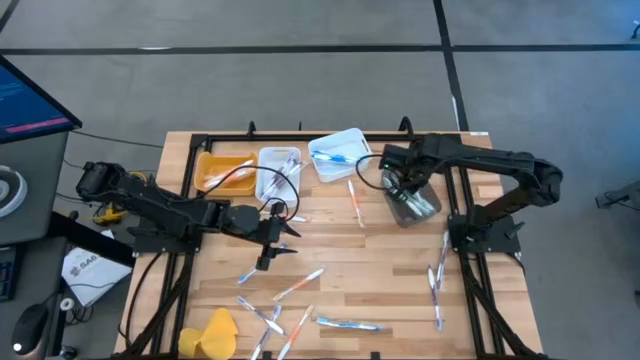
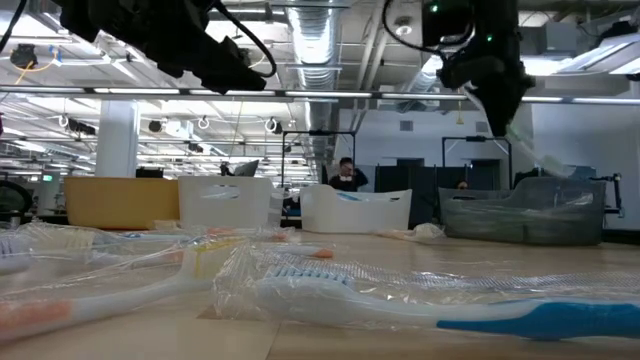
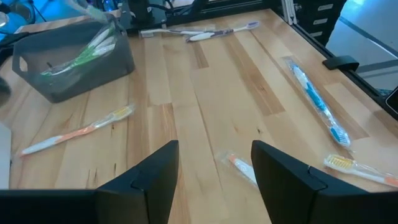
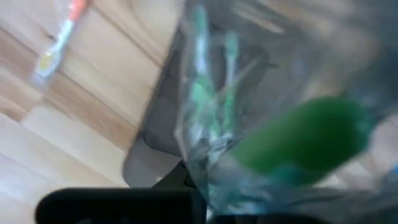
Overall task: Pick & Place Toothbrushes
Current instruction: Put the green toothbrush into the black bin
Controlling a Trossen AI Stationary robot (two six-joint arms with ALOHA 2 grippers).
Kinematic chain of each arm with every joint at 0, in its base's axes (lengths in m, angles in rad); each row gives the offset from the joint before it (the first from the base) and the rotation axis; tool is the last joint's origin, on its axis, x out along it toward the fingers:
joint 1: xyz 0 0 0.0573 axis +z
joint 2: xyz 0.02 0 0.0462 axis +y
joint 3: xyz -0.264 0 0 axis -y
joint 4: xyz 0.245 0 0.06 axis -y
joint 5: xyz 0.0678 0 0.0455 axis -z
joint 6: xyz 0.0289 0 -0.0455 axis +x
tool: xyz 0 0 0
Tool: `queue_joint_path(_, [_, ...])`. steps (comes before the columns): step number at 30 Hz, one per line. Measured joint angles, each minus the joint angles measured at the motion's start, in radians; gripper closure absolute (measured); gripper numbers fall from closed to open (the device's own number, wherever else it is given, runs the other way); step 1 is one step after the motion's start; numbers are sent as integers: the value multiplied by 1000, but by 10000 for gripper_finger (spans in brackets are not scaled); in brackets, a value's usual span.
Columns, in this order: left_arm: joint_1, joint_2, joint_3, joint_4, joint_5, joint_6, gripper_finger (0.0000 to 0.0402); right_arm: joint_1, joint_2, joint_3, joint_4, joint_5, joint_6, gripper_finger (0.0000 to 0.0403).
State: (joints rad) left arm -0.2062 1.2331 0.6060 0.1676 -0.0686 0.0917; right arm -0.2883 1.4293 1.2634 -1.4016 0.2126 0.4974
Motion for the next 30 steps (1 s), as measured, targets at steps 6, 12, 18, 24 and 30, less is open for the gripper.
queue_joint_path(6, [4, 0, 0, -16, -11, 0, 207, -21, 57, -7, -19, -23, -29, 371])
queue_joint_path(12, [4, 0, 0, -20, -11, 0, 207, -48, 116, -8, -37, -62, -49, 371])
queue_joint_path(18, [4, 0, 0, -19, -11, 0, 207, -72, 175, -8, -40, -87, -72, 371])
queue_joint_path(24, [4, 0, 0, -20, -11, 0, 207, -99, 226, -8, -68, -105, -82, 371])
queue_joint_path(30, [4, 0, 0, -22, -11, 0, 207, -116, 267, -8, -68, -108, -90, 371])
